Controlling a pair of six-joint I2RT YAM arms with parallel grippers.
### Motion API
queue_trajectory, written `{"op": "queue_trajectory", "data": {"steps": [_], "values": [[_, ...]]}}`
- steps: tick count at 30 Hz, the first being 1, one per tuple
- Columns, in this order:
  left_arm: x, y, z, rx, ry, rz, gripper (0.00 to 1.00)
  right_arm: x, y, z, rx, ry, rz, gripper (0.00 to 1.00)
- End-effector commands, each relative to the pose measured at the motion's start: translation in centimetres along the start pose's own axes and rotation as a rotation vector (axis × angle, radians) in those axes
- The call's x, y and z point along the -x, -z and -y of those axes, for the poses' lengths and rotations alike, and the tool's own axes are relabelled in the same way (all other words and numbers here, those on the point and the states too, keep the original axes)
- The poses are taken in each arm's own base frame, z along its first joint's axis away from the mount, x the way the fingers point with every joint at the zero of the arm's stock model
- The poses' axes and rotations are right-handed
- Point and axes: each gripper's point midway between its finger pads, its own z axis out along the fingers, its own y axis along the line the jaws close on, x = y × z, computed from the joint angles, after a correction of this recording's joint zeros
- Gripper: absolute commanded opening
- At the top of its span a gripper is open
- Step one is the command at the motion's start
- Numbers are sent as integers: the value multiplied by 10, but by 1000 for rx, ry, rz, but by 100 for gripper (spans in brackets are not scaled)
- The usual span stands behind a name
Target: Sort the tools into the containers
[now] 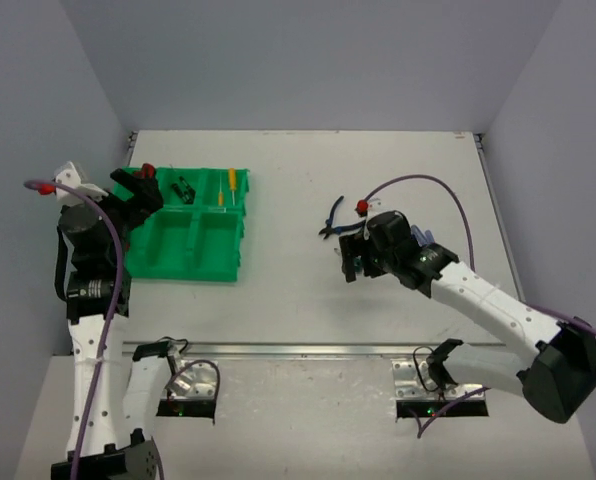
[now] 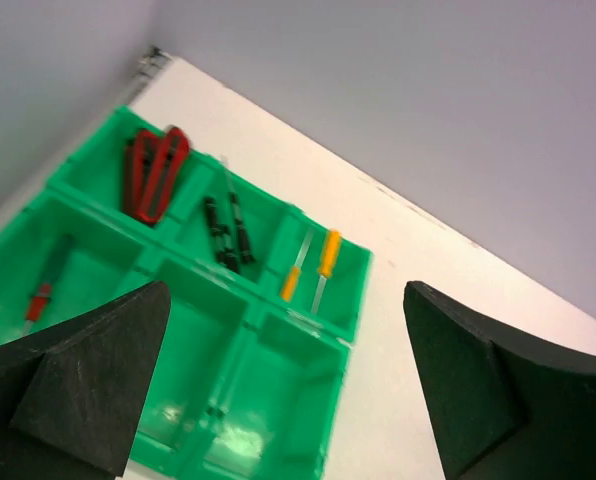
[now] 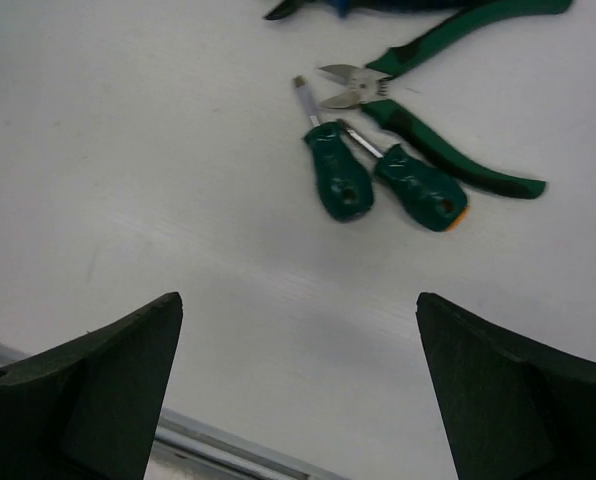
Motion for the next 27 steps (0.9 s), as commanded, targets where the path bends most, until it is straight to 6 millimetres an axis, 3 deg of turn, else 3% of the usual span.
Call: {"op": "queue_trajectory", "data": {"steps": [1, 3, 6, 9, 11, 13, 17, 27], "values": [[-107, 12, 1, -168, -19, -306, 100, 17, -8, 74, -263, 58, -72, 99], [-117, 17, 0, -165, -19, -321, 100, 18, -12, 98, -343, 97, -107, 99], [-120, 32, 33, -309, -57, -322, 100, 16, -31, 148, -402, -7, -204, 98], [-132, 37, 42, -357, -64, -366, 100, 12, -44, 175, -407, -62, -267, 91], [-135, 41, 50, -394, -77, -381, 100, 4, -50, 185, -384, -77, -302, 90], [-140, 51, 62, -450, -92, -397, 100, -2, -55, 197, -372, -104, -328, 75], [-146, 61, 74, -507, -111, -420, 100, 2, -65, 216, -400, -105, -340, 62], [-155, 76, 87, -576, -139, -451, 100, 8, -100, 237, -424, -29, -391, 53]]}}
